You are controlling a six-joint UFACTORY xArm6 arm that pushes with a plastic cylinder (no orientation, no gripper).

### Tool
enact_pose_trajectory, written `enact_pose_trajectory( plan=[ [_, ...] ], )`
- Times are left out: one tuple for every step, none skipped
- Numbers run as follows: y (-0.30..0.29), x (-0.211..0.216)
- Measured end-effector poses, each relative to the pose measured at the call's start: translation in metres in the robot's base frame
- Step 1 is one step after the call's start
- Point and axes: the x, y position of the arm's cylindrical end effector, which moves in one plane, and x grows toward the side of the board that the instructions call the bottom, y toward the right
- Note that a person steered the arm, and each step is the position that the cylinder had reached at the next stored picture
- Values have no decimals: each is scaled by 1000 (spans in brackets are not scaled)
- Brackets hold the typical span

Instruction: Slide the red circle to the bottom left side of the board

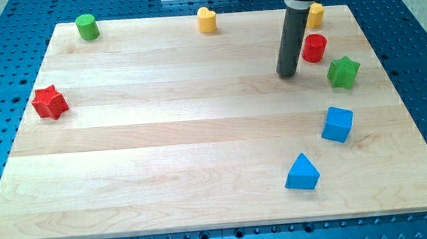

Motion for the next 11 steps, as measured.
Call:
enact_pose_trajectory(
  plan=[
    [0,-2],
    [1,-42],
    [21,-72],
    [75,-77],
    [104,-50],
    [33,-42],
    [-31,-35],
    [-19,-32],
    [-52,-25],
    [-72,-17],
    [-111,11]
  ],
)
